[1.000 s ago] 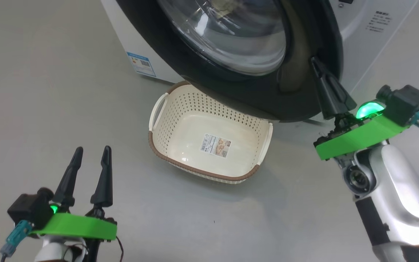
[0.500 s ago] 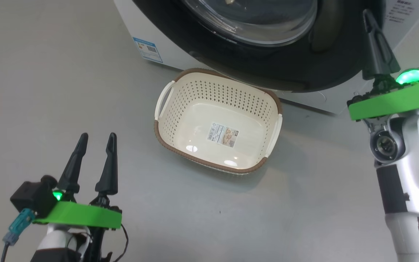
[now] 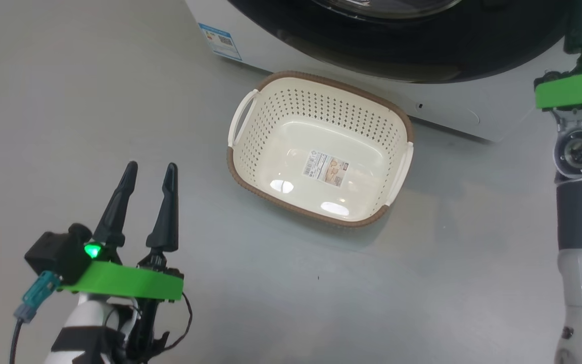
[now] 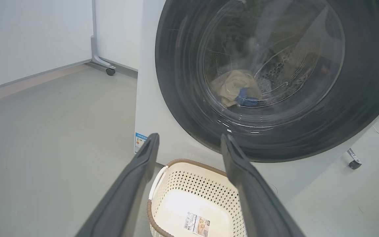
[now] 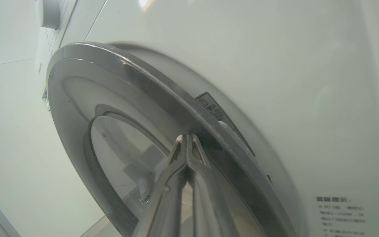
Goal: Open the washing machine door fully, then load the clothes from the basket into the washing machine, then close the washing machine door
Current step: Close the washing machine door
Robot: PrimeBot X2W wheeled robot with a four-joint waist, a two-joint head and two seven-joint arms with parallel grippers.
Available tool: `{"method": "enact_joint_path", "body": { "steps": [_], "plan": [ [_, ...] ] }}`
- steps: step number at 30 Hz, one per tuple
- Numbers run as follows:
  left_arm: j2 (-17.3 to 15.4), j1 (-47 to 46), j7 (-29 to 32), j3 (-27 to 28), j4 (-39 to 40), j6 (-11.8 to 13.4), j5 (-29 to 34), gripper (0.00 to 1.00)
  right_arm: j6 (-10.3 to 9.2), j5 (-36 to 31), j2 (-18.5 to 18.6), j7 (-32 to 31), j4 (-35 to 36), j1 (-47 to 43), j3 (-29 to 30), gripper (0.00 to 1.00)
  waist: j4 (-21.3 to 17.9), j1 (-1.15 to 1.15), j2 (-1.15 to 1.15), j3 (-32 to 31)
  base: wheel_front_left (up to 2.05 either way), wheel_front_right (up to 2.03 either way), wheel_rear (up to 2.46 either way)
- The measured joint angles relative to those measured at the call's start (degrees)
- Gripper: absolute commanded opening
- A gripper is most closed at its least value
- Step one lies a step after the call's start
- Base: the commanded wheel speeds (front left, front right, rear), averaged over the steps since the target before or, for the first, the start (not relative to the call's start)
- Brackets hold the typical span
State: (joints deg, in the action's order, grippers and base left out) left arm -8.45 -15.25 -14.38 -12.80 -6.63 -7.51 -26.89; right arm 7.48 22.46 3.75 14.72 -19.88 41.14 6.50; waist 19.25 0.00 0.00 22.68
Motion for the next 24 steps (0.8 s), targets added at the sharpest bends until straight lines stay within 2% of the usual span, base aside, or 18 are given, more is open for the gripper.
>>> {"method": "enact_joint_path", "body": {
  "steps": [16,23,24],
  "plan": [
    [0.6,-2.7,0.0,-1.3,0.5,0.0,-0.4,1.00,0.40,-2.3,-0.5,0.0,-1.9,4.8,2.5,0.00,2.2,0.00,0.00,3.7,0.00,0.00,0.00],
    [0.6,-3.6,0.0,-1.1,0.2,0.0,-0.4,1.00,0.63,-2.9,-0.5,0.0,-2.6,5.4,-0.1,0.00,1.5,0.00,0.00,3.6,0.00,0.00,0.00],
    [0.6,-3.5,0.0,-1.1,-0.1,0.0,-0.4,1.00,0.33,-2.8,-0.4,0.0,-2.7,5.2,-0.7,0.04,1.3,0.00,0.00,3.2,0.00,0.00,0.00]
  ]
}}
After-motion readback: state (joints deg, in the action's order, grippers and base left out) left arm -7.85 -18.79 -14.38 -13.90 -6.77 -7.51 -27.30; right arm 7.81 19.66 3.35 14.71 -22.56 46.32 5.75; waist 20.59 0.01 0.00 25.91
